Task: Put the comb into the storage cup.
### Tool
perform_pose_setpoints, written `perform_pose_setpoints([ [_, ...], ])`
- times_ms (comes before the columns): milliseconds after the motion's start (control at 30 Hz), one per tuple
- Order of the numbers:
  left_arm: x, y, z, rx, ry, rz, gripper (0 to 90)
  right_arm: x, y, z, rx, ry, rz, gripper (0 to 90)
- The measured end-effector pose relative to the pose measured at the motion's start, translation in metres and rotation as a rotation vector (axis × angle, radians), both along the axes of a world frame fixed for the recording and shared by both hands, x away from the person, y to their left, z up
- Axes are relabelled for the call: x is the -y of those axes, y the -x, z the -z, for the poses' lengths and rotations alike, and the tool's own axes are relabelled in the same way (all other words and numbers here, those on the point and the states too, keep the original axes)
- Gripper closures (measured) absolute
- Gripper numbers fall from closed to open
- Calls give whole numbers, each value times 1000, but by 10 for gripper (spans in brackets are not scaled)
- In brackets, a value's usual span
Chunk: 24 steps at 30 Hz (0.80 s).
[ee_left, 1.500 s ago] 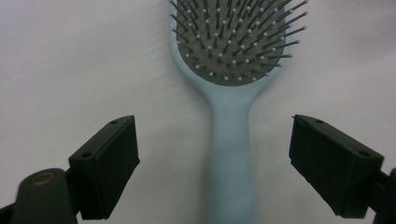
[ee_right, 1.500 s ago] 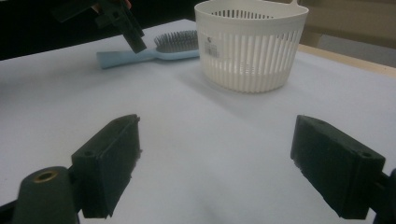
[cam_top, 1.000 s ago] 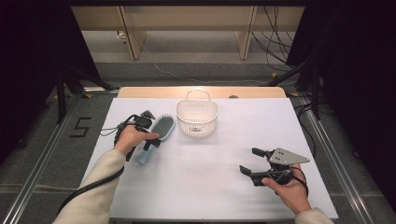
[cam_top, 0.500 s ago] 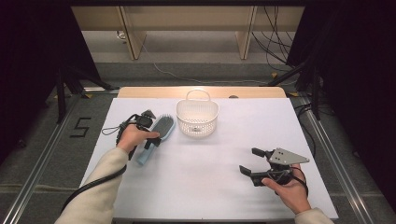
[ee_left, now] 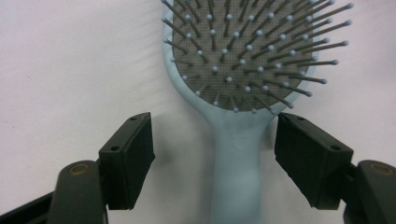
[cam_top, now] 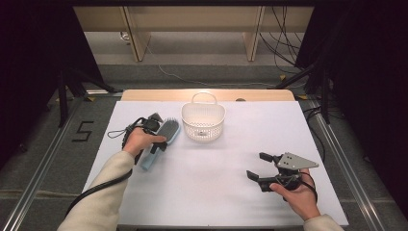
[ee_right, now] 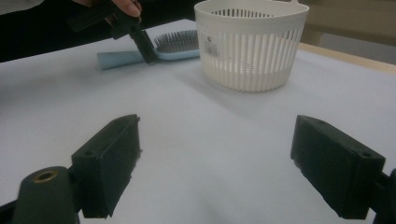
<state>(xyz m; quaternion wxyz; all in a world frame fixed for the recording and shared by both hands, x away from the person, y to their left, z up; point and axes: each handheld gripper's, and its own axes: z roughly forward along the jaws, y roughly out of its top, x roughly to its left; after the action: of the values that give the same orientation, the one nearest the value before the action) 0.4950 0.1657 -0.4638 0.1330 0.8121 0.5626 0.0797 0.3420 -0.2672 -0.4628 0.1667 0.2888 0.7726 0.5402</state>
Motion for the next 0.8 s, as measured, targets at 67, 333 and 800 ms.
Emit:
perform_pose_setpoints([
  [67,0,0,-1,2,-9,9,293,0,0,0,-2,1,-1,164],
  [333,6,-2,-1,-3,-1,6,320,0,0,0,0,3,0,164],
  [800,5,-3,2,-24,-4,1,403,0,0,0,0,1,-1,164],
])
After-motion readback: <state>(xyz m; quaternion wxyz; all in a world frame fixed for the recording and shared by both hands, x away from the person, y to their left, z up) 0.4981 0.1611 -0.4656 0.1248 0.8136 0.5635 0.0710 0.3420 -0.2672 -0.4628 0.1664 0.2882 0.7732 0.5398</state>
